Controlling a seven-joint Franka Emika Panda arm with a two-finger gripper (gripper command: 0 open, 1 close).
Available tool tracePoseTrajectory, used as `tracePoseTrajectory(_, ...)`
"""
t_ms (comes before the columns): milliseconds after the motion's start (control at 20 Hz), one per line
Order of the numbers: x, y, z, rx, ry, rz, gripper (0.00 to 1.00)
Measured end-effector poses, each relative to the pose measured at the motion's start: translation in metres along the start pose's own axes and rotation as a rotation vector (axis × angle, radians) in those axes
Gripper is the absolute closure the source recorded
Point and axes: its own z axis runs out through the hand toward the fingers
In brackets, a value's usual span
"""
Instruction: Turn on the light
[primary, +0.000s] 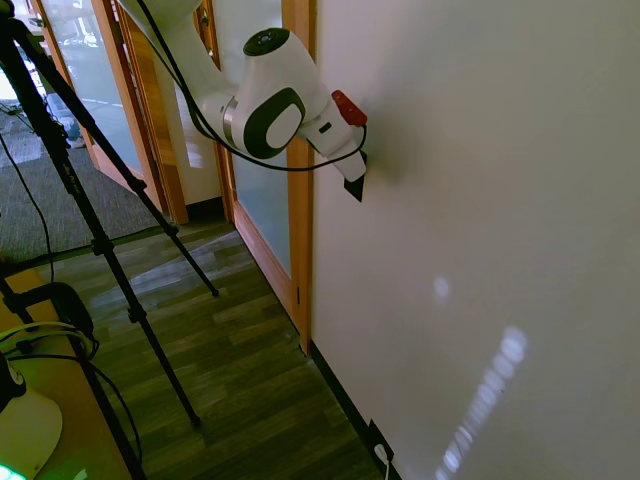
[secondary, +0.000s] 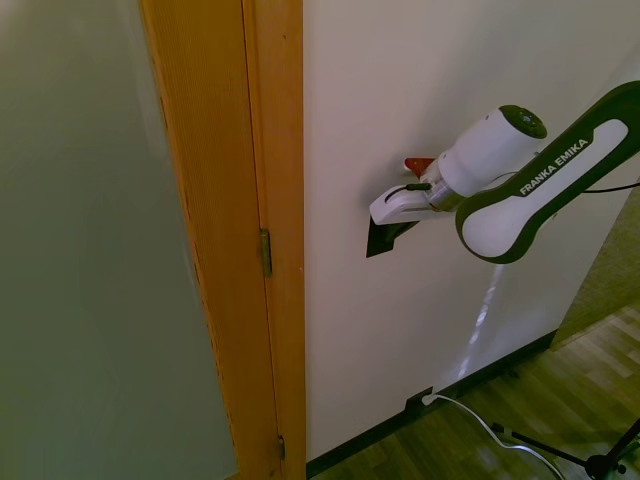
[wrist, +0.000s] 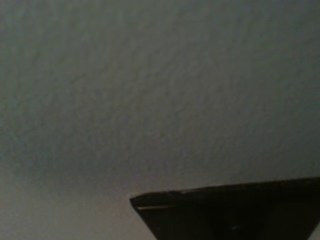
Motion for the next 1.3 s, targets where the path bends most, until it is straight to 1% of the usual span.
tracePoseTrajectory(200,-0.009,0.014,-0.011,0.115,0.061,0.006,1.00)
tracePoseTrajectory(250,-0.011,0.016,-0.014,0.134,0.074,0.009,1.00)
tracePoseTrajectory(300,-0.013,0.017,-0.015,0.142,0.083,0.011,1.00)
tracePoseTrajectory(350,-0.015,0.018,-0.014,0.147,0.089,0.011,0.00)
tracePoseTrajectory(500,-0.015,0.018,-0.014,0.142,0.083,-0.007,0.00)
tracePoseTrajectory(750,-0.007,0.021,-0.014,0.155,0.044,-0.038,0.00)
tracePoseTrajectory(850,-0.007,0.025,-0.016,0.178,0.037,-0.043,0.00)
tracePoseTrajectory(900,-0.007,0.030,-0.019,0.200,0.036,-0.044,0.00)
tracePoseTrajectory(1000,-0.008,0.047,-0.029,0.236,0.035,-0.045,0.00)
tracePoseTrajectory(1150,-0.011,0.070,-0.044,0.265,0.039,-0.047,0.00)
tracePoseTrajectory(1300,-0.023,0.078,-0.056,0.299,0.036,-0.059,0.00)
